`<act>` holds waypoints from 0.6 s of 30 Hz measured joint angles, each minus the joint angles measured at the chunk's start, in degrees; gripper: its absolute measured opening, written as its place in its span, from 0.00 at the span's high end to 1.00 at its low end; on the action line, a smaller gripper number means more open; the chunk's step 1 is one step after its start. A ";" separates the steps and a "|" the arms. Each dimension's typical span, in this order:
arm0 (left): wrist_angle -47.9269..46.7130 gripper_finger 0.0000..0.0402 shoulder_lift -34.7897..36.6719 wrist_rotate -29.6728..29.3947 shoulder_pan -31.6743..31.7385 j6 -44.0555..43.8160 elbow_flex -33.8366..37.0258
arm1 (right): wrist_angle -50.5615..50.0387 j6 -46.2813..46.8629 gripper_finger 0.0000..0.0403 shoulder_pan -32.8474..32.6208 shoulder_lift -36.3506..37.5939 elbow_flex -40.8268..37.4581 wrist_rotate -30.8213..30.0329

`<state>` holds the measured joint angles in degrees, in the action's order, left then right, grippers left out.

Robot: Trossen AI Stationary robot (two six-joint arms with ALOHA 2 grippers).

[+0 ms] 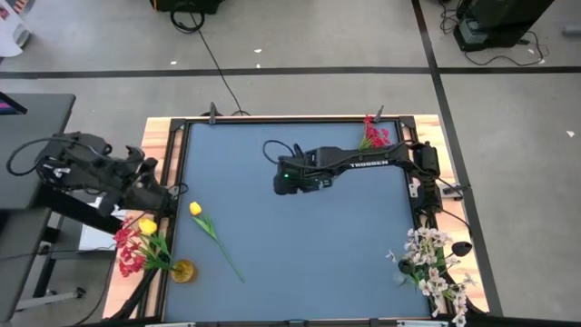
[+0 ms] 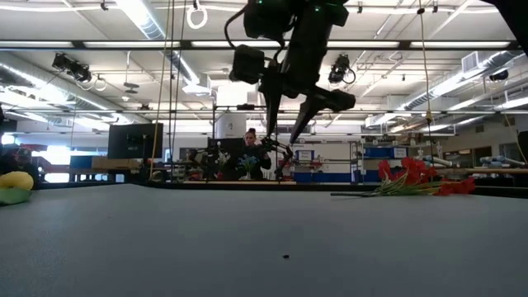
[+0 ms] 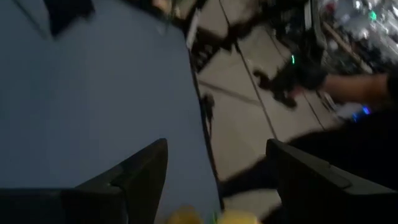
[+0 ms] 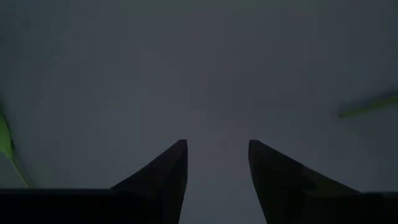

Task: Sort flowers into vase by color
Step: Put the red flowers into the yellow vase

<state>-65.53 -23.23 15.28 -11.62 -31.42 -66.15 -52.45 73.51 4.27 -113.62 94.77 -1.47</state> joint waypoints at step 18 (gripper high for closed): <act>21.23 0.31 -19.65 -12.89 2.02 4.21 0.00 | -13.07 -0.66 0.56 -1.86 0.01 -0.01 -2.06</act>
<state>-44.30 -42.88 2.39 -9.60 -27.21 -66.15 -65.52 72.86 2.40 -113.61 94.76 -3.53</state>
